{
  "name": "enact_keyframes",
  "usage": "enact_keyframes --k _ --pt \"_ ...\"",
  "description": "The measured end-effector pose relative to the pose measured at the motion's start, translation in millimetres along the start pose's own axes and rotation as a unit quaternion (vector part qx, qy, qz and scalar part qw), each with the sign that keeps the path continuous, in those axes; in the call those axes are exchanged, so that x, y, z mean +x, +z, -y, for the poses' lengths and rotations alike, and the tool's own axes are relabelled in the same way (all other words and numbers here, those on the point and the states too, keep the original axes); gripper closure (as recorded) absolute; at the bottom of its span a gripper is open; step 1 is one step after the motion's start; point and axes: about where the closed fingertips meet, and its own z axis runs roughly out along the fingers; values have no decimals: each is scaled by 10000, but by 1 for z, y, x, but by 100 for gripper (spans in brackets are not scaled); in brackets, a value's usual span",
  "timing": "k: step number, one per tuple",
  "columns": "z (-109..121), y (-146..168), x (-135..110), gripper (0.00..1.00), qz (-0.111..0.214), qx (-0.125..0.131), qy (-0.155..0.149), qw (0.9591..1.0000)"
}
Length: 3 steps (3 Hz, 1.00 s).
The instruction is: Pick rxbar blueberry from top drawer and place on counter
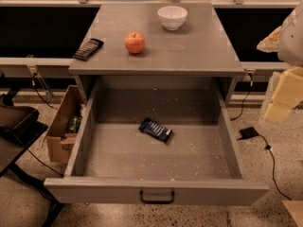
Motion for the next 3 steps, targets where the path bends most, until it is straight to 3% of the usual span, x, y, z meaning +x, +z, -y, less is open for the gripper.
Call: enact_keyframes --k 1,2,3 --pt "0 0 0 0 0 0 0 10000" --pt "10 10 -3 0 -86 155 55 9998" --pt "18 67 -22 0 49 155 266 9995"
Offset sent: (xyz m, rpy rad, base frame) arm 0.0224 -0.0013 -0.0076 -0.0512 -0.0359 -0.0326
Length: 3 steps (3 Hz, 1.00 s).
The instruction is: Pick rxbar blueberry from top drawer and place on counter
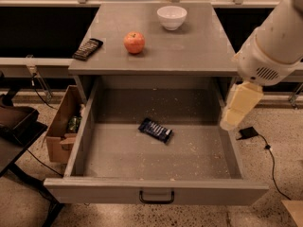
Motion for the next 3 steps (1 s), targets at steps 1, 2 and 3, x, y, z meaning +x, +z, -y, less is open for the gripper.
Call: enact_keyframes --k 1,2,3 --pt "8 104 -55 0 493 -88 173 9986" --pt "18 170 -99 0 934 -183 270 9951" --pt "14 248 -136 0 1154 -546 432 9909"
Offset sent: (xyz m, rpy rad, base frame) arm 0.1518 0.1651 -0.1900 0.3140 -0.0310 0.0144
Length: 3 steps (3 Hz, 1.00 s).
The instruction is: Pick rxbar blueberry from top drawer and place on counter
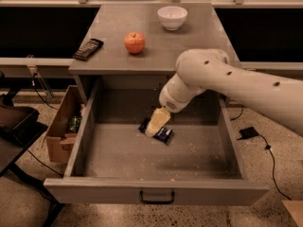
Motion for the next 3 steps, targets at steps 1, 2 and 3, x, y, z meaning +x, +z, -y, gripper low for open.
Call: enact_keyframes --k 1,2,3 --pt "0 46 2 0 12 -225 191 9996" --pt "-3 72 12 0 -48 -362 338 9988" --pt "-11 93 14 0 -108 -461 368 9982"
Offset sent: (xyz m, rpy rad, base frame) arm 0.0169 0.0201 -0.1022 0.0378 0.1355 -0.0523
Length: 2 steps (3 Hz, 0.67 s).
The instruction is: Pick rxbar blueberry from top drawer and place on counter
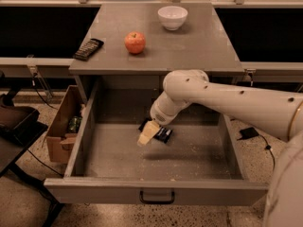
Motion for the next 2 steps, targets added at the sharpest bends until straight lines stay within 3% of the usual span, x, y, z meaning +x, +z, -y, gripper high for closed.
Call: enact_keyframes --k 2 --pt "5 36 17 0 -245 -60 29 9997"
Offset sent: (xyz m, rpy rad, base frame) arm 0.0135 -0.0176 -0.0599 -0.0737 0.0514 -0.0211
